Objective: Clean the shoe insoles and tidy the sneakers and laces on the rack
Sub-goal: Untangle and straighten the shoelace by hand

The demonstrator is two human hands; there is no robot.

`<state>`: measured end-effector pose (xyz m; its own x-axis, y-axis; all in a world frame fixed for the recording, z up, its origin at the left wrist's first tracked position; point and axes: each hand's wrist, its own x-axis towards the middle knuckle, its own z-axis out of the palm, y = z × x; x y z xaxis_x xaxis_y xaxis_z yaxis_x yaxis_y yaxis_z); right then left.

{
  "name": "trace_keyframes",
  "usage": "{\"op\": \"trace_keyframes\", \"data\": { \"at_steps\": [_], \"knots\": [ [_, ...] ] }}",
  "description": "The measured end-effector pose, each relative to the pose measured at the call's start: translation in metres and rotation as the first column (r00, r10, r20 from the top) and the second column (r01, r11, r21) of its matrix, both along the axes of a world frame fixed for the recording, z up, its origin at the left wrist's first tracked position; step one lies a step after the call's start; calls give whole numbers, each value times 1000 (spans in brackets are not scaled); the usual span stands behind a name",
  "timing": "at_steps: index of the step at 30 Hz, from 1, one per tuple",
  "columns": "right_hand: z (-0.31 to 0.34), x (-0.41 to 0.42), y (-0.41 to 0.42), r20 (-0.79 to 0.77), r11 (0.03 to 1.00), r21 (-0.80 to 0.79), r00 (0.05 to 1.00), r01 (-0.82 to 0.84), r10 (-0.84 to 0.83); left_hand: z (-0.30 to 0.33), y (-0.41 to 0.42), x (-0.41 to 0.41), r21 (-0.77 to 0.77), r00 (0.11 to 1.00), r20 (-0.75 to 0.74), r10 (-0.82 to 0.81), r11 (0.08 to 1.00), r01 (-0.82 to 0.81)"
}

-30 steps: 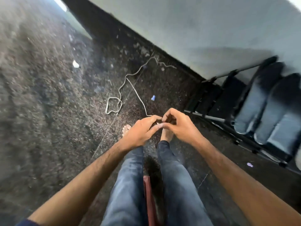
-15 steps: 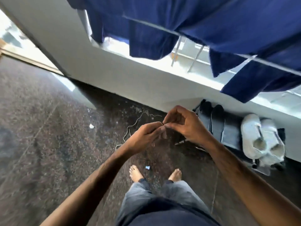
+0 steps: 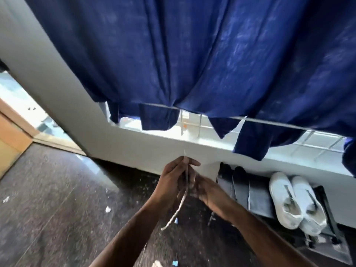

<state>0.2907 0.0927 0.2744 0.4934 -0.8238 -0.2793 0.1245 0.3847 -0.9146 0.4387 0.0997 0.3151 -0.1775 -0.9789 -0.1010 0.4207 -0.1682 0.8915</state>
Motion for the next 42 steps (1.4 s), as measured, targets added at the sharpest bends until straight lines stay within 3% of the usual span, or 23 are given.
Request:
{"op": "trace_keyframes", "data": {
  "at_steps": [4, 8, 13, 21, 27, 32, 38, 42],
  "knots": [
    [8, -49, 11, 156, 995, -14, 982, -101, 102, 16, -6, -38, 58, 991, -102, 82, 995, -76],
    [7, -80, 12, 77, 979, -52, 977, -197, 200, 33, -5, -61, 66, 972, -153, 178, 983, -169],
    [-12, -84, 9, -144, 949, -33, 941, -314, 306, 45, -3, -63, 50, 981, -146, 124, 992, -117],
    [9, -63, -28, -174, 983, 180, 985, 19, 12, 26, 11, -33, 201, 988, 21, -151, 969, 144],
    [61, -58, -38, -148, 999, 19, 989, 30, -27, -3, 10, -34, 333, 978, 127, -163, 936, 113],
    [69, -73, 2, -99, 992, -73, 989, 100, -107, 3, -9, -51, 316, 999, 8, -42, 948, 37],
    [43, -99, 57, -198, 973, -58, 953, 223, -230, 18, -24, -108, 225, 935, -85, -344, 907, 355],
    [36, -137, 80, -240, 912, 19, 887, 411, -394, 24, -26, -154, 232, 872, -140, -469, 841, 489]
  ]
}}
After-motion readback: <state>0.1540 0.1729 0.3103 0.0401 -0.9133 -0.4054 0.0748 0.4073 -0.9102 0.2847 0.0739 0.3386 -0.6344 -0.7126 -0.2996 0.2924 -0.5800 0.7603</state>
